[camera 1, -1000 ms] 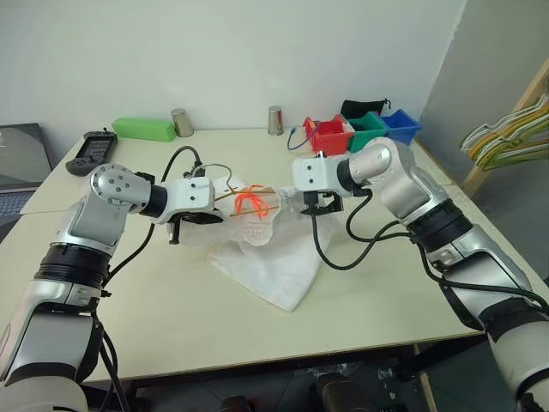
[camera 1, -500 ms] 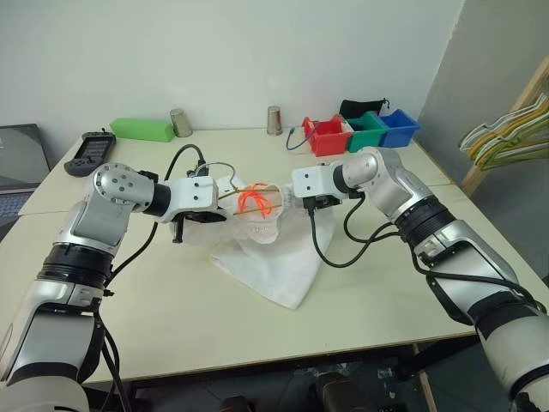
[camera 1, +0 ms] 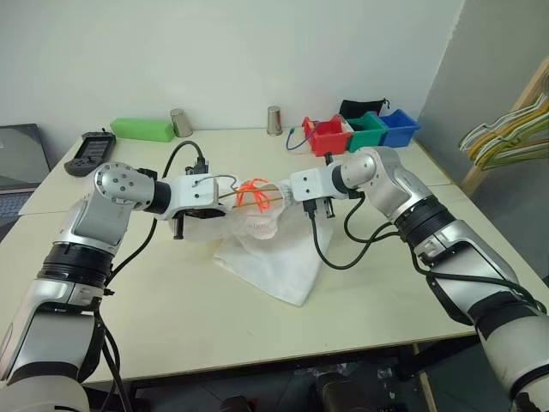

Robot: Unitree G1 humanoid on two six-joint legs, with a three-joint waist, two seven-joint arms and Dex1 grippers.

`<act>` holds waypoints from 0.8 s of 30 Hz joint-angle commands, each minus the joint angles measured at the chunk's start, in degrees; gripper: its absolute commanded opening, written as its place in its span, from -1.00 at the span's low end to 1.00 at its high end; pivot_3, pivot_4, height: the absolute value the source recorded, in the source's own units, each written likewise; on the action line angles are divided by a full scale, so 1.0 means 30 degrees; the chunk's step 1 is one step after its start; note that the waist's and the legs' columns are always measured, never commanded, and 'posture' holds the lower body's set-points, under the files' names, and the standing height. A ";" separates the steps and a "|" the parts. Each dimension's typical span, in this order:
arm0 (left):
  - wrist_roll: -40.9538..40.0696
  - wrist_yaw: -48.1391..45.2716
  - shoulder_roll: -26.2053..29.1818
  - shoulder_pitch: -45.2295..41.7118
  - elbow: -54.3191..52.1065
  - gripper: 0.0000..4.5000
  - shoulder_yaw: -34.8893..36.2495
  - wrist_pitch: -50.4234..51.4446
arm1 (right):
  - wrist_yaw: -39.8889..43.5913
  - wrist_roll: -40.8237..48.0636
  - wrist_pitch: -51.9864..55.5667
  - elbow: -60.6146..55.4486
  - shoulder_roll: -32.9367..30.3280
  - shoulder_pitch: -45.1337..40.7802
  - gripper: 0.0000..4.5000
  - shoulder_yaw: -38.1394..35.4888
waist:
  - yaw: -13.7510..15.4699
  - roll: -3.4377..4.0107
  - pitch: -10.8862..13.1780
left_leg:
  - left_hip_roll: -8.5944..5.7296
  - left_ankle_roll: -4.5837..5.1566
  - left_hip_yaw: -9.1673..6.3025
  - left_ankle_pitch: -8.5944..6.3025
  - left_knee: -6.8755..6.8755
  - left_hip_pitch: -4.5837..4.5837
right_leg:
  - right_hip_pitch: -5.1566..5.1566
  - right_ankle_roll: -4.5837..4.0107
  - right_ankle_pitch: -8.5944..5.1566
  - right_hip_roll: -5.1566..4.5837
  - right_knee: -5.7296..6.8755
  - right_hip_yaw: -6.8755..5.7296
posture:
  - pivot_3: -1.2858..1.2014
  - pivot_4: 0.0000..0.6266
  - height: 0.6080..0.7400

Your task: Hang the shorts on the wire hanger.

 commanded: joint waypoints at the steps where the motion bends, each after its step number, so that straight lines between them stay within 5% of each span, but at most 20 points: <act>1: 0.0116 0.0089 -0.0173 -0.0561 -0.0240 -0.98 -0.0172 -0.0329 | -0.0203 -0.0186 -0.0148 -0.0845 0.0076 -0.0698 -0.98 -0.0470 | -0.0001 0.0000 0.0000 | 0.0000 0.0000 0.0001 0.0000 0.0000 0.0000 | 0.0000 0.0000 0.0000 0.0000 0.0000 0.0000 | -0.01 -1.00 1.00; 3: 0.0068 0.0066 -0.0211 -0.0566 -0.0217 -0.98 -0.0133 -0.0487 | -0.0100 -0.0158 0.0007 -0.0853 0.0149 -0.0621 -0.98 -0.0481 | -0.0002 0.0000 0.0000 | 0.0000 0.0000 0.0001 0.0000 0.0000 0.0000 | 0.0000 0.0000 0.0000 0.0000 0.0000 0.0000 | -0.01 -1.00 1.00; 13: -0.2084 -0.1073 0.0275 -0.1150 -0.0508 0.10 0.1465 0.0127 | -0.0124 0.0878 0.1997 -0.1187 0.0550 0.0315 -1.00 -0.1683 | 0.0009 -0.0001 0.0000 | 0.0001 -0.0001 -0.0003 0.0000 0.0000 0.0000 | 0.0000 -0.0001 0.0000 0.0000 0.0002 0.0000 | 0.00 -1.00 1.00; 24: -0.3302 -0.1311 0.2286 -0.0770 -0.0495 0.98 0.2671 0.0614 | 0.0766 0.2843 0.4817 -0.3538 0.0311 0.1684 -1.00 -0.2989 | 0.0253 0.0000 0.0000 | -0.0001 0.0001 -0.0009 0.0001 0.0002 0.0003 | 0.0004 0.0000 -0.0001 0.0001 0.0005 -0.0007 | 0.03 -1.00 1.00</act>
